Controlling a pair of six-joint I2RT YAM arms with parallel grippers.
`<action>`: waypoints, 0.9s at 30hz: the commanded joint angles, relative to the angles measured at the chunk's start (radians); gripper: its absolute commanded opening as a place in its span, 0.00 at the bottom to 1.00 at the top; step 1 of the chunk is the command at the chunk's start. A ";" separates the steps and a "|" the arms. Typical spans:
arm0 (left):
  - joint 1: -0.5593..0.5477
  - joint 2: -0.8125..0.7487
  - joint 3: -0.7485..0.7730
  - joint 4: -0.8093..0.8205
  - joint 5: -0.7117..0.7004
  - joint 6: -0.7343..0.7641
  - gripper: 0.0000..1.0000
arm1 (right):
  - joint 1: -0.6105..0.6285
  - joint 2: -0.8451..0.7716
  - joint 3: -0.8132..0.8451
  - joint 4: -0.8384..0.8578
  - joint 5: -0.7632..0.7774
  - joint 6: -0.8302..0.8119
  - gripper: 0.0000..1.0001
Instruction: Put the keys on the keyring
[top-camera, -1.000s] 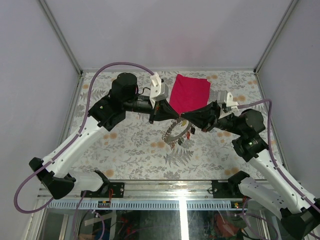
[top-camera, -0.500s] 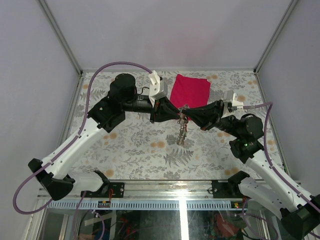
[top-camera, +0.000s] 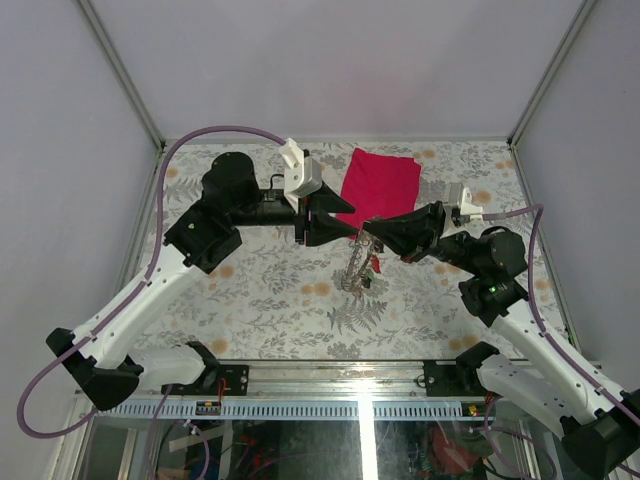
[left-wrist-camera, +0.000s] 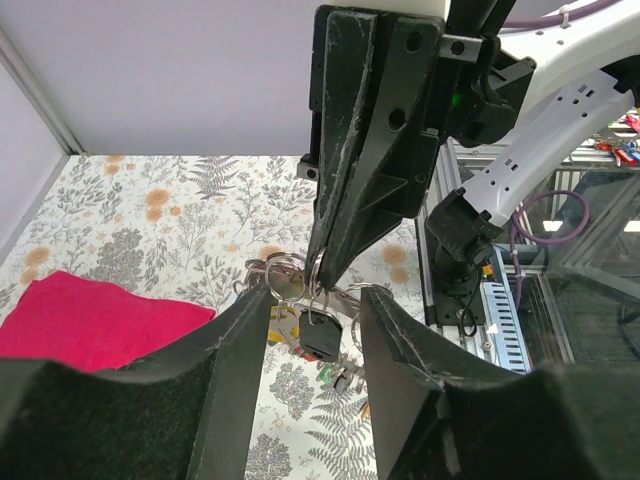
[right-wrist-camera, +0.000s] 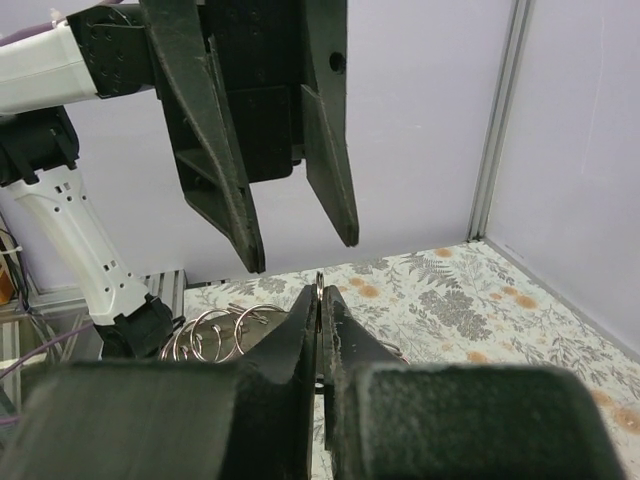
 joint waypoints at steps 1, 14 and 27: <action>-0.004 0.018 -0.009 0.072 0.014 -0.020 0.42 | 0.002 -0.017 0.078 0.093 -0.029 -0.006 0.00; -0.004 0.053 0.006 0.061 0.070 -0.008 0.26 | 0.002 -0.001 0.091 0.123 -0.072 0.027 0.00; -0.005 0.057 0.010 0.083 0.115 -0.021 0.22 | 0.003 0.014 0.095 0.125 -0.082 0.039 0.00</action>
